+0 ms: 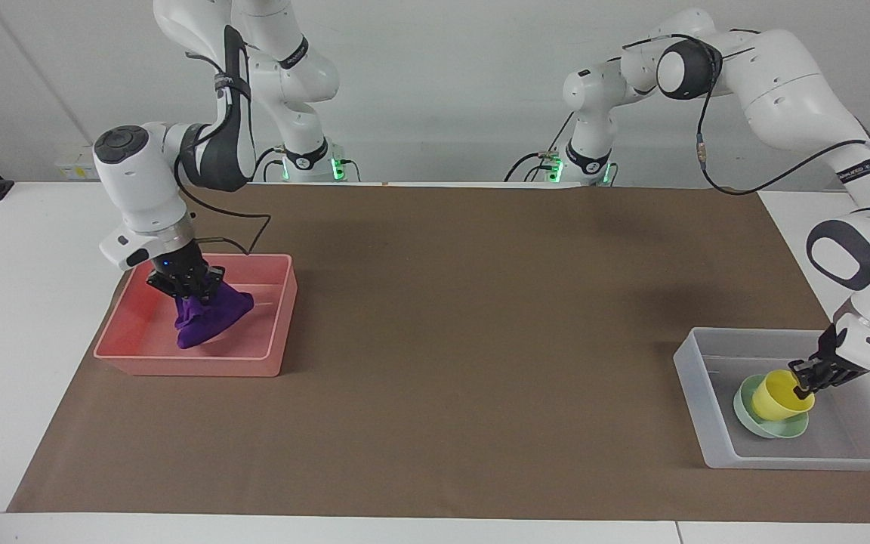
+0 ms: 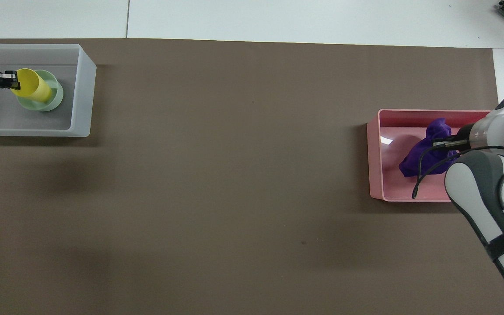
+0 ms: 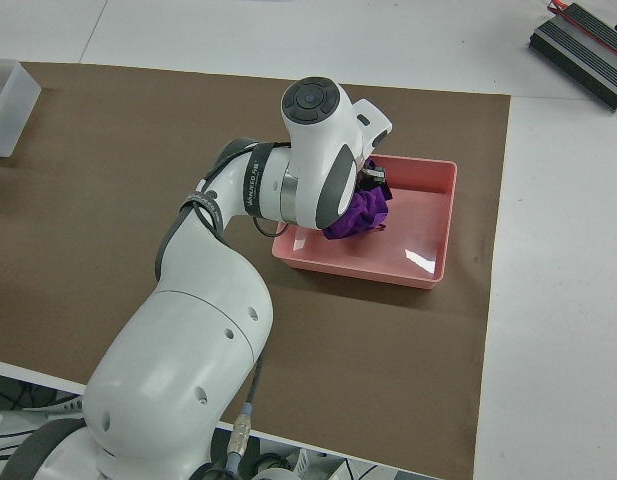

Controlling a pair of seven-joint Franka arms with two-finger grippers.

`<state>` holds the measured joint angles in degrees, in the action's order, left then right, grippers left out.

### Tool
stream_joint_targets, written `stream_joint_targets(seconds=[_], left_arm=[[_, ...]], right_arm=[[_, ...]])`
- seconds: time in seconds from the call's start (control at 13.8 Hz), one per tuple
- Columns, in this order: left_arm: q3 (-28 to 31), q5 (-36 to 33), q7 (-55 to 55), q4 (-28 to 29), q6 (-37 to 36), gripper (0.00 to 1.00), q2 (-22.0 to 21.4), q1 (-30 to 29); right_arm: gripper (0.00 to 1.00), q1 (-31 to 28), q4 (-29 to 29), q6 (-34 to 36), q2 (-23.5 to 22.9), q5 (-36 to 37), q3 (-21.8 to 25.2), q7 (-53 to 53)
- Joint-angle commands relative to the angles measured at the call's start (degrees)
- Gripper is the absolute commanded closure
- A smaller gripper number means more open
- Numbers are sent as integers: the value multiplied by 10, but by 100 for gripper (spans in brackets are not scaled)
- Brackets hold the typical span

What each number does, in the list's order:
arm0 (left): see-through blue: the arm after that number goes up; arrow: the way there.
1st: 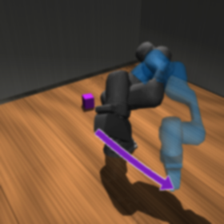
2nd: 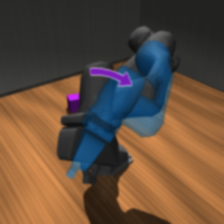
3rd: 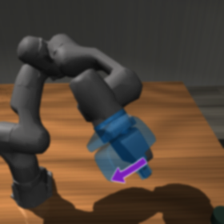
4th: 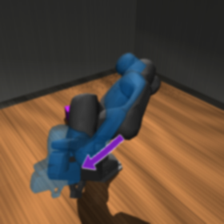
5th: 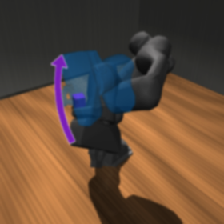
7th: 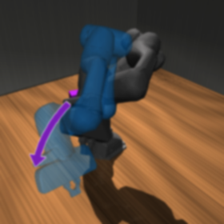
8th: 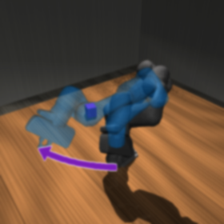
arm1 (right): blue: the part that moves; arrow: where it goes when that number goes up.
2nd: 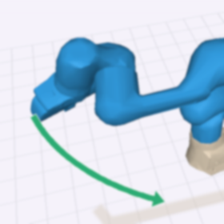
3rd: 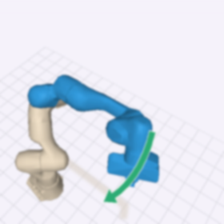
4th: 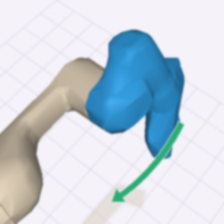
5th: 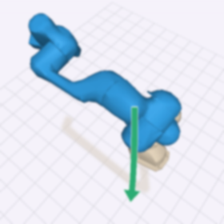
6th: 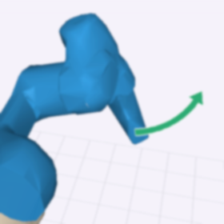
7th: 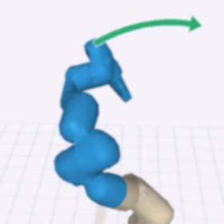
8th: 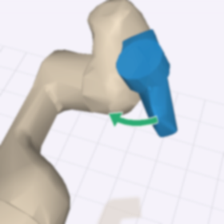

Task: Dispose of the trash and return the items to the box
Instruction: 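Release the cup in the bowl while the right gripper drops the cloth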

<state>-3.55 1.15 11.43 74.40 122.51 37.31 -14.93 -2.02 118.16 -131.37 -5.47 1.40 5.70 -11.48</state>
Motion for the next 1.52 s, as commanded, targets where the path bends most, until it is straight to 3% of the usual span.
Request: stream_joint_targets(seconds=[0.0, 0.22, 0.29, 0.51, 0.72, 0.87, 1.01, 1.09, 1.16, 1.23, 1.3, 1.37, 1.45], left_arm=[[-6, 5, 7, 28, 29, 100, -6, -9], [-6, 5, 7, 37, 32, 97, -12, -10], [-6, 5, 7, 36, 28, 72, -12, -10], [-7, 4, 7, 30, 12, 18, -13, -10], [-5, 3, 8, 16, -16, 0, -16, -10], [-3, 2, 22, 27, -15, 0, -45, -4], [-3, 3, 39, 79, -12, 0, -102, 1], [-4, 3, 40, 115, -10, 0, -136, 2], [-4, 3, 40, 149, -10, 0, -170, 15], [-3, 3, 38, 185, -10, 0, -202, 26], [-3, 3, 33, 218, -12, 0, -236, 39], [-3, 3, 25, 243, -16, 0, -261, 52], [-4, 3, 9, 269, -16, 0, -285, 60]], right_arm=[[100, -9, 7, -21, -20, -5, -8, 19], [100, -9, 15, -57, -42, -5, -9, 26], [100, -7, 17, -59, -44, -6, -9, 35], [100, -4, 21, -61, -51, -6, -9, 48], [100, -5, 21, -62, -57, -6, -9, 49], [100, -5, 21, -67, -58, -6, -9, 49], [100, -7, 22, -67, -58, -6, -9, 48], [95, -7, 22, -67, -58, -6, -9, 48], [82, -8, 22, -67, -58, -6, -9, 48], [56, -8, 22, -67, -58, -6, -9, 48], [19, -8, 22, -67, -58, -6, -9, 48], [0, -8, 22, -67, -58, -6, -9, 48], [0, -8, 22, -67, -58, -6, -9, 48]])
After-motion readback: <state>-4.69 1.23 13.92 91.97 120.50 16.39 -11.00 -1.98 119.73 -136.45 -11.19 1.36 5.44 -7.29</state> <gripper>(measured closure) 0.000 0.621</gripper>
